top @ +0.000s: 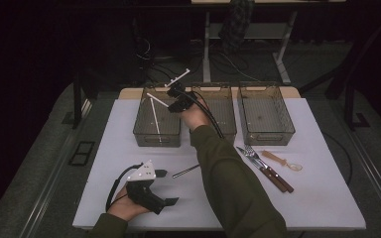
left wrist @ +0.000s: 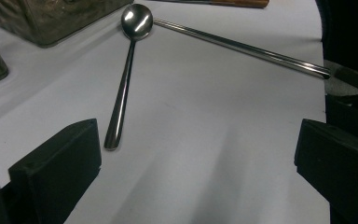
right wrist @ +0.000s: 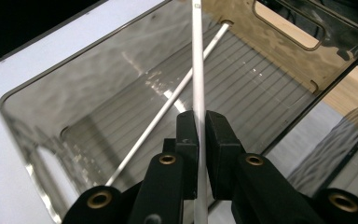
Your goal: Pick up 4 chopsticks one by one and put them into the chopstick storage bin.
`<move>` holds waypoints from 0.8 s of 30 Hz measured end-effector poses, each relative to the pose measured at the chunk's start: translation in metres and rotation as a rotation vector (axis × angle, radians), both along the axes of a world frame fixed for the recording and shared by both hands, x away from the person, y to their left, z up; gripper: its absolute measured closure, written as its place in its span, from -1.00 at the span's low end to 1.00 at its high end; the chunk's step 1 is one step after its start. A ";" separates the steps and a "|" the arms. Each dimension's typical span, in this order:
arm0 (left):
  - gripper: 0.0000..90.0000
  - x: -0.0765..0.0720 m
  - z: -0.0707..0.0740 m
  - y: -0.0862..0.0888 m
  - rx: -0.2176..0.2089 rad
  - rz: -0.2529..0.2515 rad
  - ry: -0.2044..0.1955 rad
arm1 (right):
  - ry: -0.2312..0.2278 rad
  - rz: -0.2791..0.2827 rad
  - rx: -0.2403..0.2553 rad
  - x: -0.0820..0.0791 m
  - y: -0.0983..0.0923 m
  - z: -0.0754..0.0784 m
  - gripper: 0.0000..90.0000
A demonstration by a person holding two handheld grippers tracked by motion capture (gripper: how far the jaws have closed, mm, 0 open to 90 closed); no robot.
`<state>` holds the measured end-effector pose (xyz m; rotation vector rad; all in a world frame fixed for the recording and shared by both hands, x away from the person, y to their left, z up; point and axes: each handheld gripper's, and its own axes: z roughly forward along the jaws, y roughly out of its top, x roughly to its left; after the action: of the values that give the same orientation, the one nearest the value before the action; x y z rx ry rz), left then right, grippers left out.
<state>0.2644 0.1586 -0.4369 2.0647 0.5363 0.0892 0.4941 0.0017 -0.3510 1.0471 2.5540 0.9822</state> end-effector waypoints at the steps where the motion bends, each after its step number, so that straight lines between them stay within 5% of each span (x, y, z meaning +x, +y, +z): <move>1: -1.00 0.000 0.001 0.000 -0.004 0.000 0.000 | 0.006 -0.010 -0.001 0.002 0.002 -0.001 0.87; 16: -1.00 0.001 0.001 0.000 -0.013 -0.012 0.003 | 0.054 -0.062 -0.043 0.020 0.034 -0.017 0.85; 24: -1.00 0.001 0.001 0.000 -0.010 -0.014 0.004 | 0.022 -0.070 -0.033 0.018 0.031 -0.010 0.33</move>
<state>0.2652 0.1589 -0.4361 2.0586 0.5237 0.0742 0.5116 0.0330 -0.3611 1.1365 2.5231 0.9131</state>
